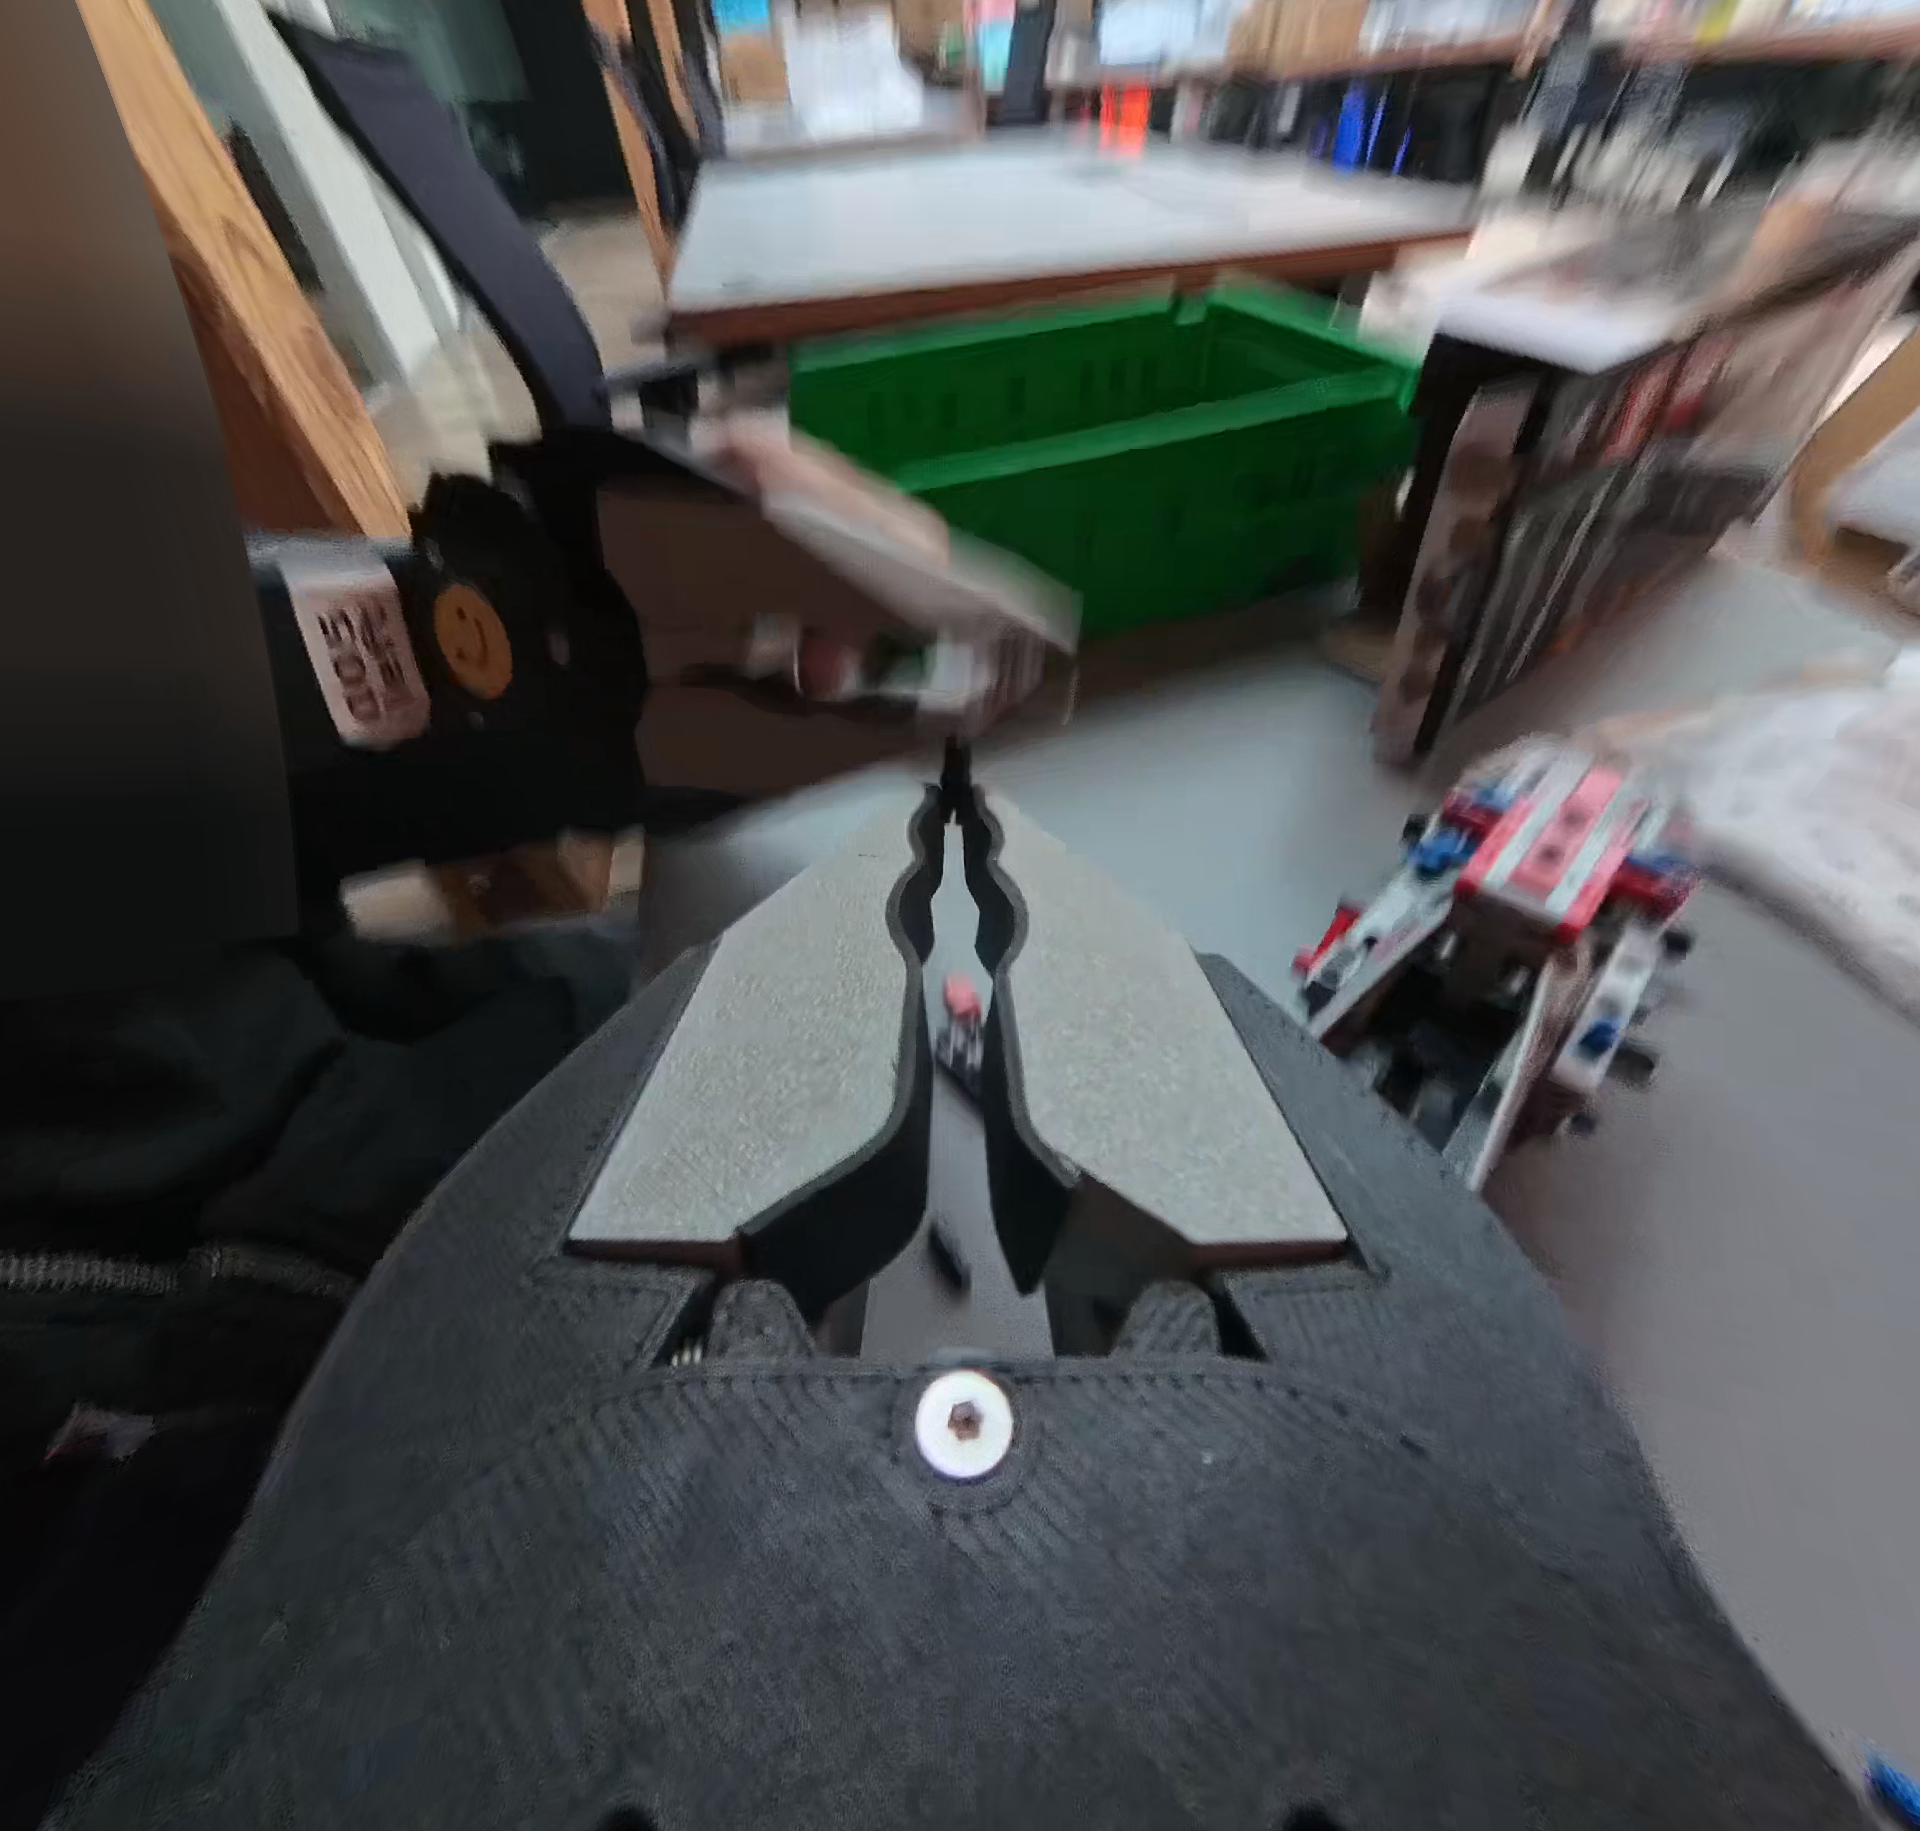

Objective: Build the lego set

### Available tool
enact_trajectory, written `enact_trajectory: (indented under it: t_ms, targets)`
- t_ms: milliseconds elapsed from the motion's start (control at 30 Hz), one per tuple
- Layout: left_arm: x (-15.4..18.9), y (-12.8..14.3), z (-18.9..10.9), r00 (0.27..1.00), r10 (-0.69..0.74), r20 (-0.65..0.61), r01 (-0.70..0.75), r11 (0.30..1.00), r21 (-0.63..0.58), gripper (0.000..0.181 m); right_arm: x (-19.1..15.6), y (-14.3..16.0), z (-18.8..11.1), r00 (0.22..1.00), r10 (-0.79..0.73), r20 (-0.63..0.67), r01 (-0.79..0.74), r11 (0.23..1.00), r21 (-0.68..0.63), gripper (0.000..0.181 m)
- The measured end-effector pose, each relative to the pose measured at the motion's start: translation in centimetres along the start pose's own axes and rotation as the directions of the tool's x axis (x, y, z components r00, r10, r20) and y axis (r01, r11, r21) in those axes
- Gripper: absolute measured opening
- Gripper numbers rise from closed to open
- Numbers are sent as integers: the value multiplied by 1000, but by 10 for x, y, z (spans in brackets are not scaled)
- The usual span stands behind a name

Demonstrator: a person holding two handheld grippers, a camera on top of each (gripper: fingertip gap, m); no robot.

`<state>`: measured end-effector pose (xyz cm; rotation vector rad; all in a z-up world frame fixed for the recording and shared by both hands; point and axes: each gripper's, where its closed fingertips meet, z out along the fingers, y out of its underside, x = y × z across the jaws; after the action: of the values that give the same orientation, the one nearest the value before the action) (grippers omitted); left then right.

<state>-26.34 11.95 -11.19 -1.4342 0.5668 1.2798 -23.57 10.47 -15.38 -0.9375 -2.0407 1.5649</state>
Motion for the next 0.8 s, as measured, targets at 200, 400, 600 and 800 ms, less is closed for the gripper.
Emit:
enact_trajectory:
  t_ms: [200, 400, 600, 800]
  targets:
    - [-17, 35, 7, 950, -268, -159, 257, 963, -86, 6, -3, 22, 15, 991, 97, 88, -94, 995, -31, 0]
    - [63, 37, 9, 860, -272, -433, 192, 957, -219, 6, 14, 37, -16, 1000, -27, 7, 27, 963, -269, 1]
    - [97, 18, -8, 583, -493, -646, 354, 870, -345, 5, 43, 110, -54, 993, -75, -94, -6, 754, -657, 6]
    - [107, 11, -19, 390, -610, -690, 434, 783, -447, 5, 52, 125, -64, 990, -94, -108, -9, 710, -704, 13]
